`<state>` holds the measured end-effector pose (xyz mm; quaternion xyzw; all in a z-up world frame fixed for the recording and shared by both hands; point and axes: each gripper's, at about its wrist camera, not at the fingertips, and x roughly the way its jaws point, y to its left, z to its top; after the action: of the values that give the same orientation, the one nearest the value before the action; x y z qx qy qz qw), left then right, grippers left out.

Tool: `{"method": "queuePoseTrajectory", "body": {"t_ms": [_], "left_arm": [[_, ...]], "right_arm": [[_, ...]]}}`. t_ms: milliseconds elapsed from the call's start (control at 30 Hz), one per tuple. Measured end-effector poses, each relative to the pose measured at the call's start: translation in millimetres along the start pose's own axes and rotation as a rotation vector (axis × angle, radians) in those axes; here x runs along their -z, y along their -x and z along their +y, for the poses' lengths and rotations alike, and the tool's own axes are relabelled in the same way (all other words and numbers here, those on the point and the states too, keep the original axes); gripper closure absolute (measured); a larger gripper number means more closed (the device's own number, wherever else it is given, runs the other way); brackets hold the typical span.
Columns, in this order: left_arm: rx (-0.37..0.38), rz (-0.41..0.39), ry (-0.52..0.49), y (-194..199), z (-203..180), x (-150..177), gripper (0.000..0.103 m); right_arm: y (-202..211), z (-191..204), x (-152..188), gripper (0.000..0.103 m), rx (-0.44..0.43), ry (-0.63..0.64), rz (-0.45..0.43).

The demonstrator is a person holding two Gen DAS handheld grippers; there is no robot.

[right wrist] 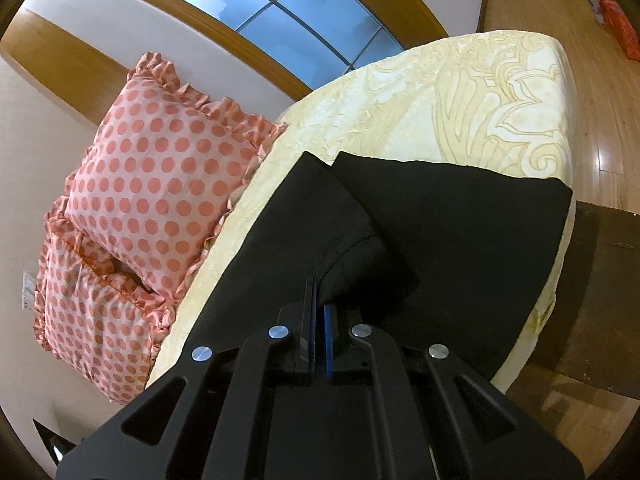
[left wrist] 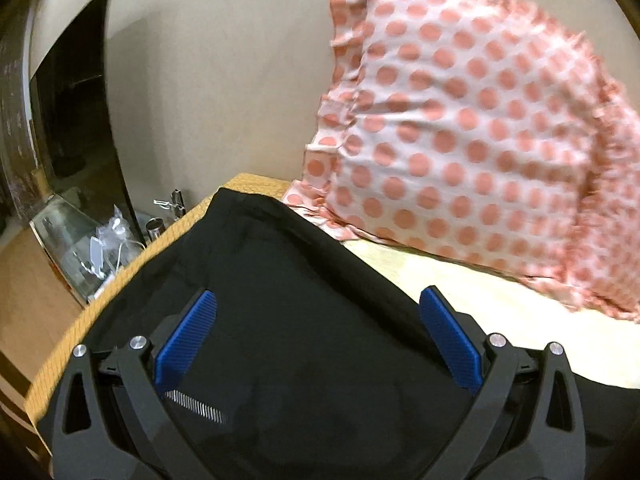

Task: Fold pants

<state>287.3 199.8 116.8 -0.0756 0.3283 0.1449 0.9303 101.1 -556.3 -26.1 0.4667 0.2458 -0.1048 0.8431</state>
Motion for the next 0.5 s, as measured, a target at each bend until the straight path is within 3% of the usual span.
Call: {"method": "queuePoseTrajectory", "body": {"t_ms": [267, 400, 500], "left_arm": [[-0.088, 0.208, 0.075, -106.7, 4.1, -47.9, 0.003], [-0.079, 0.284, 0.173, -138.9, 15.8, -54.1, 0.01], [-0.085, 0.321, 0.217, -151.5, 23.6, -52.6, 0.025]], "right_arm": [[5.3, -2.4, -1.8, 0.1, 0.021, 0.004, -0.003], [4.9, -1.7, -2.2, 0.1, 0.031, 0.014, 0.001], [3.3, -1.1, -1.2, 0.1, 0.041, 0.022, 0.003]]}}
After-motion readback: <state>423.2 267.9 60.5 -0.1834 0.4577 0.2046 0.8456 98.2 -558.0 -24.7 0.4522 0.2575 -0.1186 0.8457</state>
